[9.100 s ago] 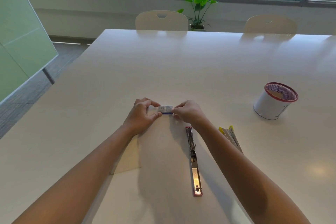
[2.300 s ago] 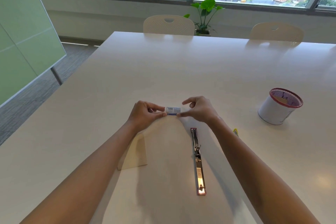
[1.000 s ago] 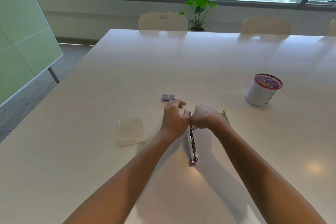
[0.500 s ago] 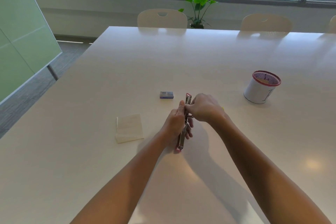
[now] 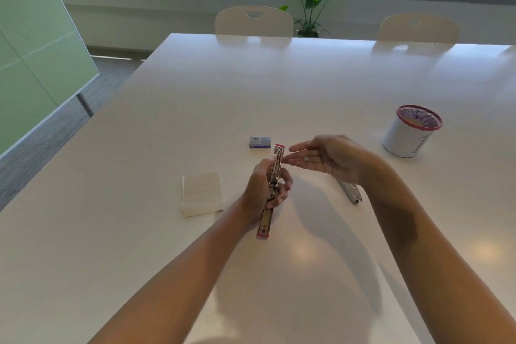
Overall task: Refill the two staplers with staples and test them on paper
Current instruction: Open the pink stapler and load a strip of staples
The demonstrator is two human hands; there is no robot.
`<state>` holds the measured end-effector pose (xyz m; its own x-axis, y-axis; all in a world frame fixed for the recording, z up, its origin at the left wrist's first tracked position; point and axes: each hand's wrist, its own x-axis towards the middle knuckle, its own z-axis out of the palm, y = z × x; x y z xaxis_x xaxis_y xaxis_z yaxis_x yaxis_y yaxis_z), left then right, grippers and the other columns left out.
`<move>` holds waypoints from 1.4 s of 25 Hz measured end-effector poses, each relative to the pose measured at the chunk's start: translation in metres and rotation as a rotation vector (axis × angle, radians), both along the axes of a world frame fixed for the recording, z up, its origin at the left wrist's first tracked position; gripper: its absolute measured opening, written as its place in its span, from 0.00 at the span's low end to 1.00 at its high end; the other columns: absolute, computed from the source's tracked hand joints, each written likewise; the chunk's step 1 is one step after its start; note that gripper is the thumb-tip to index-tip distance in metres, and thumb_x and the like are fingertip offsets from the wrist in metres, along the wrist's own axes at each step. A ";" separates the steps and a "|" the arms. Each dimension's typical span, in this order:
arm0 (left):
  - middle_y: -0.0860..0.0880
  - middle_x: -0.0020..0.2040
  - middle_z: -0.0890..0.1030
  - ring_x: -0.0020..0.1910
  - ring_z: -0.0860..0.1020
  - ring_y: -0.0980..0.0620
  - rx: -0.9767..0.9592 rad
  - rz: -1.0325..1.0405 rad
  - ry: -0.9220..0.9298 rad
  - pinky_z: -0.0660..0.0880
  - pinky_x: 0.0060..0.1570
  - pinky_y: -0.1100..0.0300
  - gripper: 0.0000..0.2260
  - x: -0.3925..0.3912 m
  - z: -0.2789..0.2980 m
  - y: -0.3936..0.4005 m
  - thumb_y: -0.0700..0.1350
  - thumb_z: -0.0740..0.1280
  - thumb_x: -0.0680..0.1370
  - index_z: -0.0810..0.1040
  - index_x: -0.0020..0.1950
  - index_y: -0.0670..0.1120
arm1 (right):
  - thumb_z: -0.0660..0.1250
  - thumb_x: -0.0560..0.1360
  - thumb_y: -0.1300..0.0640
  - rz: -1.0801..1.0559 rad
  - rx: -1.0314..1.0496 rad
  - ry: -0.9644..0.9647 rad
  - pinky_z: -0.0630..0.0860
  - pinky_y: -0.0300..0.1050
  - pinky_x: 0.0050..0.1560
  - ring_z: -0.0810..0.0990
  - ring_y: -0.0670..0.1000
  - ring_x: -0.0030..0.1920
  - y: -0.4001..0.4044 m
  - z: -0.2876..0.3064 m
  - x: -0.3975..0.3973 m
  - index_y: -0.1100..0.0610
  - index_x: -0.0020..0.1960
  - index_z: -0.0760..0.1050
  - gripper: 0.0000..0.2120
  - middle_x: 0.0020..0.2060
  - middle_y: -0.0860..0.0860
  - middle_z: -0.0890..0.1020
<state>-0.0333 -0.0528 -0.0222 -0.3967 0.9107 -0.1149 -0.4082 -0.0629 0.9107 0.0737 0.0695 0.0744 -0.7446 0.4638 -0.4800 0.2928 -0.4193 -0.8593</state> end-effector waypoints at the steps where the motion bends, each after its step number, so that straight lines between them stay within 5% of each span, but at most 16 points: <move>1: 0.44 0.33 0.74 0.18 0.66 0.54 0.008 -0.003 0.006 0.54 0.17 0.68 0.17 0.000 0.000 0.000 0.52 0.50 0.83 0.71 0.56 0.41 | 0.49 0.82 0.67 0.001 -0.060 0.045 0.83 0.45 0.52 0.84 0.60 0.54 0.001 0.000 0.002 0.71 0.58 0.76 0.18 0.53 0.67 0.83; 9: 0.43 0.33 0.73 0.18 0.65 0.53 0.030 -0.030 0.004 0.56 0.17 0.69 0.18 0.000 0.000 0.000 0.50 0.51 0.79 0.73 0.59 0.41 | 0.49 0.80 0.75 0.065 -0.181 0.188 0.83 0.43 0.50 0.86 0.58 0.48 0.004 -0.004 0.009 0.71 0.59 0.75 0.17 0.53 0.67 0.83; 20: 0.44 0.33 0.73 0.19 0.66 0.54 0.051 -0.057 0.001 0.60 0.17 0.69 0.20 -0.003 -0.005 0.001 0.51 0.49 0.80 0.75 0.59 0.41 | 0.62 0.79 0.70 0.034 -0.076 0.154 0.82 0.35 0.39 0.87 0.51 0.41 0.004 -0.007 0.003 0.68 0.53 0.81 0.09 0.44 0.62 0.86; 24: 0.43 0.33 0.73 0.18 0.67 0.53 0.043 -0.068 -0.008 0.60 0.17 0.69 0.21 -0.003 -0.005 0.001 0.51 0.49 0.80 0.75 0.60 0.40 | 0.64 0.79 0.66 0.032 0.212 0.092 0.78 0.30 0.36 0.84 0.42 0.35 0.002 -0.013 -0.001 0.61 0.51 0.83 0.08 0.36 0.52 0.85; 29: 0.43 0.33 0.73 0.18 0.67 0.53 0.028 -0.080 -0.021 0.60 0.16 0.69 0.22 -0.004 -0.004 0.002 0.51 0.46 0.83 0.75 0.60 0.40 | 0.68 0.79 0.60 0.050 0.831 0.003 0.79 0.33 0.45 0.85 0.43 0.43 -0.005 -0.024 -0.006 0.56 0.52 0.83 0.05 0.42 0.50 0.86; 35: 0.42 0.34 0.74 0.19 0.68 0.53 -0.006 -0.076 -0.017 0.58 0.16 0.68 0.22 -0.003 -0.002 0.001 0.54 0.46 0.84 0.73 0.50 0.40 | 0.71 0.77 0.52 0.085 0.944 0.002 0.80 0.34 0.45 0.86 0.41 0.42 -0.011 -0.032 -0.008 0.52 0.49 0.83 0.04 0.39 0.45 0.87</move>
